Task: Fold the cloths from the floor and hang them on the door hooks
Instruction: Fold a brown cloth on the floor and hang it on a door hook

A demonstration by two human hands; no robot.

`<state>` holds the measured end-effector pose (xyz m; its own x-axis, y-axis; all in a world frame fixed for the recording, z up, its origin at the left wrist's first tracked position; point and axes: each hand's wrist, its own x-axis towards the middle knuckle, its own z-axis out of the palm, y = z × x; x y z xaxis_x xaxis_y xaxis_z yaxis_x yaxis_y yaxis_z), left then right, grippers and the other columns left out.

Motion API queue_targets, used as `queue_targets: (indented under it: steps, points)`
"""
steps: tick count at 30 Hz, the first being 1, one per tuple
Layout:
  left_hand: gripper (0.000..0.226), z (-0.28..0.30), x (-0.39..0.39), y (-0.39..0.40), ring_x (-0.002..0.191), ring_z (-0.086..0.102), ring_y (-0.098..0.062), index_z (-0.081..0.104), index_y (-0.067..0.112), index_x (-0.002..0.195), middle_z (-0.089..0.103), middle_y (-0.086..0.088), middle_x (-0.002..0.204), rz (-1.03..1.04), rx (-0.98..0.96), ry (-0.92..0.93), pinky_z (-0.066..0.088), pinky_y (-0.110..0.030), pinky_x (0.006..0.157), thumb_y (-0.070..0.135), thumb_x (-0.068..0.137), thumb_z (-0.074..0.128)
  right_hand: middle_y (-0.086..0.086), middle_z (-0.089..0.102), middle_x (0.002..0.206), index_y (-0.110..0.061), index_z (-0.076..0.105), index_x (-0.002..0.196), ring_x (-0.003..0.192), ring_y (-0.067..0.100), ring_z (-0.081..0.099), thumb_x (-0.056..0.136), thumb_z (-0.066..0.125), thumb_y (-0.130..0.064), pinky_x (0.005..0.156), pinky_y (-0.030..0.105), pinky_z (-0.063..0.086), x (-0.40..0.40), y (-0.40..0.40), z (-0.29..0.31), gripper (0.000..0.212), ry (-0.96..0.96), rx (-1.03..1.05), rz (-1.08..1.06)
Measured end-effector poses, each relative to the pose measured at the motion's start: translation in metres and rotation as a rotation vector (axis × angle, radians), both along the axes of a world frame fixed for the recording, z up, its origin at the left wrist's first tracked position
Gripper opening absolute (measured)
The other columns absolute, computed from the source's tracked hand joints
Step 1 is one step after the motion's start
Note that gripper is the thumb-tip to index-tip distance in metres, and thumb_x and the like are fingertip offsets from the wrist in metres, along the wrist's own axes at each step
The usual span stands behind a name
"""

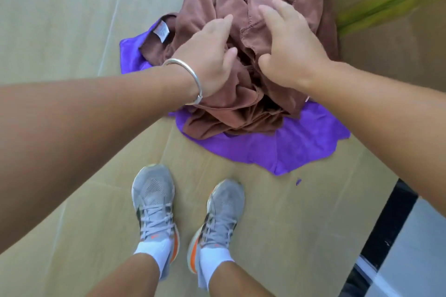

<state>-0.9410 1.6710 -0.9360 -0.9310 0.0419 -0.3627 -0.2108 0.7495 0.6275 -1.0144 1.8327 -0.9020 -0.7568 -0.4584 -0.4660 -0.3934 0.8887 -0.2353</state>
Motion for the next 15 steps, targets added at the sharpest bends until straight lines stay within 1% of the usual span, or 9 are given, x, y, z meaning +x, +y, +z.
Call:
queue_targets:
  steps: [2,3,4,6,7,9,11,13,15]
  points:
    - [0.061,-0.010,-0.019,0.014,0.141,0.028,-0.020,0.026,0.008,0.150,0.033,-0.008,0.153,0.037,0.070,0.077,0.020,-0.026,0.112,0.034,0.098,0.045,0.008,0.025,0.156,-0.013,0.031,0.148,0.144,0.023,0.022,0.080,0.051,-0.009,0.117,0.034,0.021,-0.022,0.010,-0.008,0.072,-0.023,-0.065,-0.005]
    - [0.062,-0.014,-0.027,0.021,0.140,0.030,-0.021,0.030,0.010,0.148,0.036,-0.007,0.150,0.041,0.049,0.106,0.021,-0.030,0.113,0.041,0.097,0.045,0.008,0.032,0.154,-0.013,0.035,0.146,0.142,0.023,0.028,0.079,0.049,-0.008,0.116,0.031,0.023,-0.031,0.015,-0.009,0.069,-0.035,-0.074,0.006]
    - [0.066,-0.019,-0.035,0.028,0.141,0.028,-0.022,0.032,0.013,0.147,0.036,-0.006,0.150,0.038,-0.023,0.100,0.021,-0.037,0.115,0.049,0.093,0.045,0.008,0.040,0.149,-0.013,0.040,0.144,0.138,0.025,0.035,0.078,0.048,-0.009,0.113,0.031,0.028,-0.038,0.020,-0.011,0.066,-0.053,-0.063,0.031]
    - [0.078,-0.025,-0.046,0.038,0.145,0.017,-0.024,0.031,0.021,0.147,0.026,-0.005,0.154,0.029,-0.203,-0.035,0.016,-0.053,0.116,0.067,0.085,0.041,0.011,0.053,0.136,-0.017,0.047,0.137,0.126,0.032,0.045,0.076,0.049,-0.020,0.103,0.039,0.039,-0.049,0.026,-0.013,0.062,-0.066,0.048,0.128]
    - [0.079,-0.027,-0.050,0.041,0.146,0.013,-0.024,0.032,0.025,0.146,0.023,-0.005,0.156,0.024,-0.246,-0.111,0.014,-0.058,0.115,0.071,0.082,0.041,0.012,0.055,0.131,-0.018,0.048,0.135,0.122,0.035,0.047,0.077,0.053,-0.021,0.098,0.042,0.041,-0.053,0.028,-0.015,0.058,-0.039,0.137,0.177]
    - [0.065,-0.028,-0.052,0.041,0.147,0.010,-0.025,0.042,0.033,0.140,0.021,-0.004,0.157,-0.011,-0.288,-0.165,0.011,-0.061,0.113,0.067,0.085,0.043,0.015,0.056,0.123,-0.019,0.053,0.128,0.115,0.037,0.046,0.080,0.061,-0.021,0.092,0.044,0.040,-0.058,0.028,-0.018,0.049,0.076,0.295,0.245]
    - [0.044,-0.021,-0.047,0.038,0.146,0.014,-0.025,0.056,0.035,0.128,0.028,0.000,0.153,-0.059,-0.329,-0.138,0.013,-0.063,0.112,0.056,0.092,0.044,0.016,0.060,0.113,-0.020,0.062,0.114,0.109,0.037,0.048,0.080,0.065,-0.026,0.086,0.042,0.039,-0.056,0.027,-0.012,0.034,0.154,0.362,0.262]
    - [0.036,-0.007,-0.038,0.034,0.141,0.026,-0.023,0.065,0.031,0.118,0.043,0.002,0.143,-0.098,-0.344,-0.103,0.020,-0.060,0.110,0.048,0.095,0.043,0.014,0.065,0.103,-0.020,0.067,0.101,0.103,0.036,0.051,0.080,0.064,-0.029,0.082,0.039,0.037,-0.048,0.024,0.001,0.023,0.184,0.334,0.289]
    - [0.028,0.013,-0.026,0.032,0.127,0.044,-0.024,0.066,0.027,0.107,0.057,0.002,0.125,-0.105,-0.231,-0.067,0.033,-0.053,0.106,0.043,0.093,0.048,0.014,0.067,0.096,-0.018,0.066,0.096,0.098,0.036,0.054,0.080,0.061,-0.028,0.080,0.039,0.038,-0.038,0.019,0.020,0.019,0.191,0.229,0.317]
